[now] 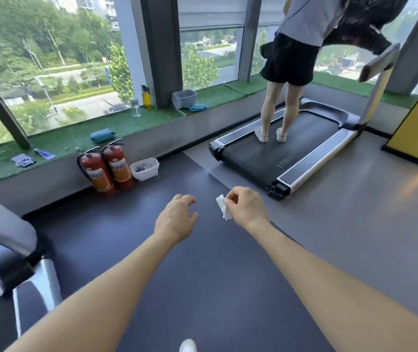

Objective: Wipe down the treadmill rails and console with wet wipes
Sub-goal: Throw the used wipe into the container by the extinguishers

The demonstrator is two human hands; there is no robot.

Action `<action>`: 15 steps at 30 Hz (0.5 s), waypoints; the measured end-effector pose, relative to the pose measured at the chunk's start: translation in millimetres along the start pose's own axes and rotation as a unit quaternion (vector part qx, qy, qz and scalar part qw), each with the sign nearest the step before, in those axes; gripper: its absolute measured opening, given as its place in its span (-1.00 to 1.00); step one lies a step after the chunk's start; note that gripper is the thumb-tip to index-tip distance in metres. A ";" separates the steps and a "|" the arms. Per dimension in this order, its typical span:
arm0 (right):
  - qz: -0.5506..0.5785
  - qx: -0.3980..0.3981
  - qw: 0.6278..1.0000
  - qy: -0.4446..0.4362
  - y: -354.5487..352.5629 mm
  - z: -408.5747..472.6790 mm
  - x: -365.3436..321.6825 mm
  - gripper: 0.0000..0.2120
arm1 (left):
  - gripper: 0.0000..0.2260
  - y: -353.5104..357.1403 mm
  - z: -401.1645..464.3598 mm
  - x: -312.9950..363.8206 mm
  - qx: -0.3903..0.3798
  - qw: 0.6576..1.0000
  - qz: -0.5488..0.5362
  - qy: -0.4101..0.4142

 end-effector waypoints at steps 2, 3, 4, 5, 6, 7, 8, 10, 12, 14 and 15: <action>0.006 0.007 1.000 -0.024 12.7 47.9 -18.1 -0.82 | -0.66 -2.7 42.0 -15.4 0.018 1.000 -0.003 -0.009; 0.012 0.008 0.999 -0.033 23.8 71.3 -25.1 -0.81 | -0.66 -2.5 63.6 -26.2 0.025 1.000 0.000 -0.013; 0.017 0.004 0.999 -0.038 36.4 94.0 -31.8 -0.80 | -0.66 -3.7 85.6 -36.9 0.028 0.999 0.003 -0.018; 0.020 -0.007 0.999 -0.037 51.2 114.8 -36.8 -0.80 | -0.66 -4.9 105.3 -49.1 0.026 0.999 0.004 -0.026; 0.021 -0.019 0.999 -0.033 66.7 139.1 -42.9 -0.81 | -0.65 -8.1 127.1 -62.2 0.025 0.999 0.005 -0.037; 0.021 -0.030 0.999 -0.030 81.7 164.2 -51.3 -0.83 | -0.65 -14.2 148.5 -75.5 0.022 0.999 0.009 -0.045; 0.021 -0.041 0.999 -0.025 94.8 187.3 -62.1 -0.85 | -0.65 -22.5 168.9 -88.1 0.018 0.998 0.019 -0.052; 0.033 -0.053 0.998 -0.028 115.5 233.3 -87.9 -0.87 | -0.64 -42.5 211.4 -108.3 0.029 0.997 0.033 -0.066; 0.046 -0.069 0.995 -0.048 128.5 271.2 -111.9 -0.88 | -0.64 -60.1 250.2 -121.0 0.047 0.995 0.022 -0.088; 0.051 -0.085 0.993 -0.071 142.5 317.4 -133.6 -0.88 | -0.64 -73.3 295.3 -130.4 0.051 0.993 0.009 -0.109; 0.054 -0.090 0.992 -0.076 149.7 339.7 -140.9 -0.88 | -0.65 -77.0 316.3 -134.0 0.048 0.993 0.013 -0.106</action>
Point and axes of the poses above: each hand's wrist, its own z-axis towards the middle knuckle, its own y-axis out of the palm, x = y × z, the point moved 1 cm from there along z, towards the middle knuckle, and after that the axes turned 3 degrees about x, right-handed, at the moved point
